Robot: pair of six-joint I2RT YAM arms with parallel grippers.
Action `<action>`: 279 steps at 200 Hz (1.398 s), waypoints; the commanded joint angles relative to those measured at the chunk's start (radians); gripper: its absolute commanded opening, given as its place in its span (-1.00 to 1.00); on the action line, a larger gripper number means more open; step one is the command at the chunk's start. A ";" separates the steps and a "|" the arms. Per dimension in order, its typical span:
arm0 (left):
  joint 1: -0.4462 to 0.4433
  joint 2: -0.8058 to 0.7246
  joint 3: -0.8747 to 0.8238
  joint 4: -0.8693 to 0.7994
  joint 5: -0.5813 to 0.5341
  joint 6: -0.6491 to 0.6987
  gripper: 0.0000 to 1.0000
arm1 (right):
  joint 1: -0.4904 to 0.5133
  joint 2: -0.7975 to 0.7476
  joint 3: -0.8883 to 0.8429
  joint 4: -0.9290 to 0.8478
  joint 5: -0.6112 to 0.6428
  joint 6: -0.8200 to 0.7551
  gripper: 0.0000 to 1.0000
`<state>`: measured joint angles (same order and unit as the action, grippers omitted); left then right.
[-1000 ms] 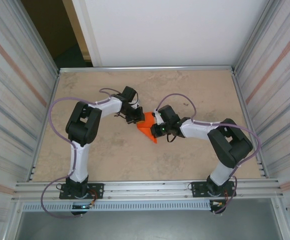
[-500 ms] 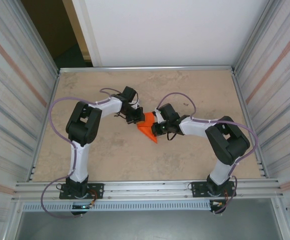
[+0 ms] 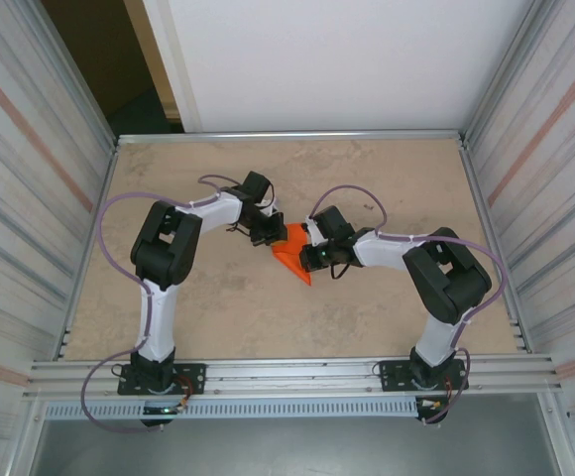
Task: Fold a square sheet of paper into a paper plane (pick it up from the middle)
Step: Third fold the triangle at the center of the table.
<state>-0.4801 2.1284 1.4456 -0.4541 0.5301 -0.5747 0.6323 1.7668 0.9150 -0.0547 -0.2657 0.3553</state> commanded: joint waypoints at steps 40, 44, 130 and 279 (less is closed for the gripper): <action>-0.009 0.038 -0.008 -0.072 -0.012 0.024 -0.86 | -0.010 0.026 0.038 -0.027 0.003 -0.021 -1.00; -0.009 0.039 -0.009 -0.073 -0.012 0.024 -0.86 | -0.010 0.027 0.039 -0.028 0.005 -0.021 -1.00; -0.009 0.038 -0.010 -0.078 -0.017 0.026 -0.88 | -0.010 0.030 0.041 -0.031 0.022 -0.021 -1.00; -0.009 0.044 -0.008 -0.081 -0.025 0.026 -0.91 | -0.010 -0.001 0.017 -0.017 0.035 -0.026 -1.00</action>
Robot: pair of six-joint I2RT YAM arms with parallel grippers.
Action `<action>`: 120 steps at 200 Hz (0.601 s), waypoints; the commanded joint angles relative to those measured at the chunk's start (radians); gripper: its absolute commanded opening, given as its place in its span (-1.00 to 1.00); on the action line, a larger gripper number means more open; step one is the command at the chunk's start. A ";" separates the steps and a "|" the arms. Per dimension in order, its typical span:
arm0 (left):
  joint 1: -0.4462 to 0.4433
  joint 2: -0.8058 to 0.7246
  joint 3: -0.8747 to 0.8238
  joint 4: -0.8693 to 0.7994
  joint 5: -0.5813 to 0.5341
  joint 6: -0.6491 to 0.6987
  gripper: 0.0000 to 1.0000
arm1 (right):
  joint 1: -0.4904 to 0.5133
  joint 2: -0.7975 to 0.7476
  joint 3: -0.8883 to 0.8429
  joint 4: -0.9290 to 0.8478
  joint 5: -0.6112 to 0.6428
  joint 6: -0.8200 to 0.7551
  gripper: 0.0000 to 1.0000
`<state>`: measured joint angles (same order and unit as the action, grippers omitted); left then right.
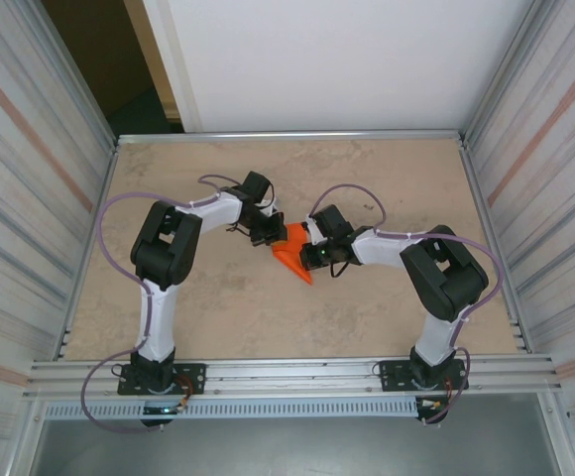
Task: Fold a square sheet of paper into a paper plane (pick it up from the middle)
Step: Third fold the triangle at the center of the table.
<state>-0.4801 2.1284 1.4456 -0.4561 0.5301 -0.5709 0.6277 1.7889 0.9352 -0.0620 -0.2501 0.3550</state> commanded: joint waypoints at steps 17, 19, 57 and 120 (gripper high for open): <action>-0.008 0.045 -0.007 -0.079 -0.025 0.022 -0.91 | -0.006 -0.019 -0.005 -0.012 0.023 -0.024 -1.00; -0.008 0.044 -0.008 -0.079 -0.026 0.022 -0.91 | -0.006 -0.018 -0.005 -0.013 0.023 -0.024 -1.00; -0.009 0.044 -0.003 -0.081 -0.025 0.023 -0.92 | -0.006 -0.007 -0.001 -0.021 0.025 -0.021 -1.00; -0.008 0.039 0.050 -0.097 -0.007 0.032 -0.90 | -0.005 0.020 0.003 -0.038 0.000 -0.022 -1.00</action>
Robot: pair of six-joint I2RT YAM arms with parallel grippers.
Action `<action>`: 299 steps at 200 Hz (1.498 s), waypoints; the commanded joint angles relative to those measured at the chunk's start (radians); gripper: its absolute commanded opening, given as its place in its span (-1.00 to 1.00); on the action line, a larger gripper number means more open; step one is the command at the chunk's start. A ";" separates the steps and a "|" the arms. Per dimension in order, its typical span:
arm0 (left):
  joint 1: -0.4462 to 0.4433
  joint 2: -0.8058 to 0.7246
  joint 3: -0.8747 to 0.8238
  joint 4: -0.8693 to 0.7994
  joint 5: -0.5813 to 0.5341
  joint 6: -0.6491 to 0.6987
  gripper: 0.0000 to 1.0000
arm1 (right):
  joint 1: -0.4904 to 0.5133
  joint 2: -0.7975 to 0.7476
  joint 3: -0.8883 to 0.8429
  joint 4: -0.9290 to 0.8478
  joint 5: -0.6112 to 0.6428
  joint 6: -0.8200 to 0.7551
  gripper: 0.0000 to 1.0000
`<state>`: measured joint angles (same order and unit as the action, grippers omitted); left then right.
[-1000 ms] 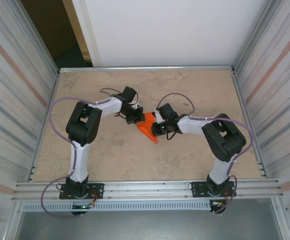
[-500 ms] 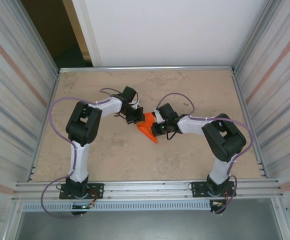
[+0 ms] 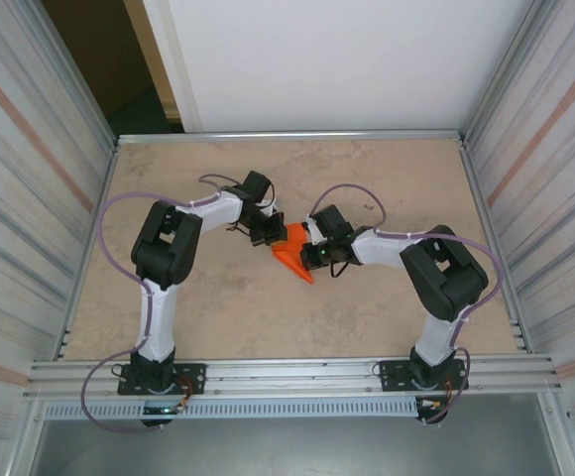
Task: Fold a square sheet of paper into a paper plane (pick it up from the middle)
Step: Third fold the triangle at the center of the table.
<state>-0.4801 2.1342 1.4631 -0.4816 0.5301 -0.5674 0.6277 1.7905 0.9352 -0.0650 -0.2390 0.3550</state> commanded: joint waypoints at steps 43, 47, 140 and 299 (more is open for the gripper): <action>0.000 0.019 0.096 -0.106 -0.005 0.041 -0.84 | -0.006 0.027 0.003 -0.050 -0.004 -0.022 -1.00; 0.004 0.012 0.102 -0.108 -0.005 0.041 -0.82 | -0.005 0.026 0.004 -0.051 -0.004 -0.022 -1.00; 0.010 -0.303 -0.236 0.241 0.037 -0.231 -0.73 | -0.007 0.028 0.016 -0.054 -0.029 -0.021 -1.00; -0.105 -0.244 -0.391 0.398 0.047 -0.338 -0.92 | -0.010 0.039 0.014 -0.056 -0.029 -0.017 -1.00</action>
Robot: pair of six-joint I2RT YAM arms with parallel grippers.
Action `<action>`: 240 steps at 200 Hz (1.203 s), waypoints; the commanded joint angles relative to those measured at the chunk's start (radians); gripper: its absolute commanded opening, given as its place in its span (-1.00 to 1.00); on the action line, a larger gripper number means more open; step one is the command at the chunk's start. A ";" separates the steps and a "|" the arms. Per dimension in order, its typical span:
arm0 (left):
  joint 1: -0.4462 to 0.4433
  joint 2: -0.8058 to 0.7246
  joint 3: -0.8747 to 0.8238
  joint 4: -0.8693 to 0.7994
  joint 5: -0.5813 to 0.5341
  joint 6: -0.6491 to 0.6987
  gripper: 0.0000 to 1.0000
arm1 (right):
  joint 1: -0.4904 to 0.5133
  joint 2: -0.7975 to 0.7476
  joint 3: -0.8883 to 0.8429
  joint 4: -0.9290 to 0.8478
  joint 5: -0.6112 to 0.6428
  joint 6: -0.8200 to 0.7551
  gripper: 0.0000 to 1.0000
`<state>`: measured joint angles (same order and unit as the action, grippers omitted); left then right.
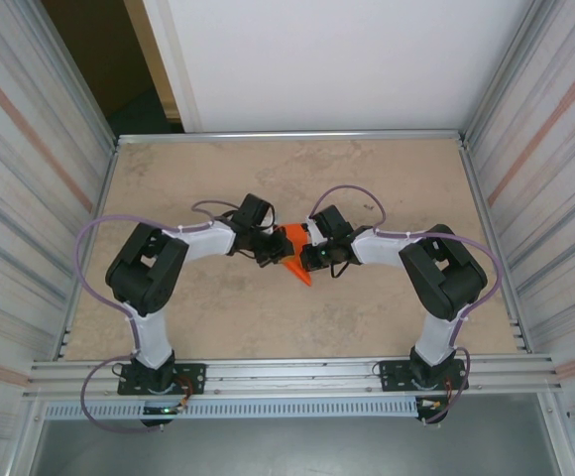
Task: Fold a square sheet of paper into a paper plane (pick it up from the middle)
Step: Third fold the triangle at the center of the table.
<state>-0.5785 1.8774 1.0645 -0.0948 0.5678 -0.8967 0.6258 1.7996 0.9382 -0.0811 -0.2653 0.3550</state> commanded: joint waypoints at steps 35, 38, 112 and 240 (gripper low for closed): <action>-0.007 0.022 0.006 -0.006 -0.001 -0.003 -0.93 | -0.007 0.031 0.010 -0.040 -0.002 -0.016 -1.00; -0.006 0.023 0.005 -0.007 -0.003 -0.003 -0.93 | -0.008 0.031 0.010 -0.040 -0.002 -0.016 -1.00; -0.007 0.022 -0.021 -0.013 -0.020 -0.007 -0.92 | -0.008 0.033 0.007 -0.040 -0.003 -0.014 -1.00; -0.007 0.041 -0.042 -0.018 -0.048 -0.008 -0.94 | -0.008 0.038 0.008 -0.039 -0.007 -0.011 -1.00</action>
<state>-0.5793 1.9003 1.0355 -0.0994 0.5385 -0.8963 0.6258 1.8004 0.9390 -0.0807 -0.2665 0.3550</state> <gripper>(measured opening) 0.052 0.044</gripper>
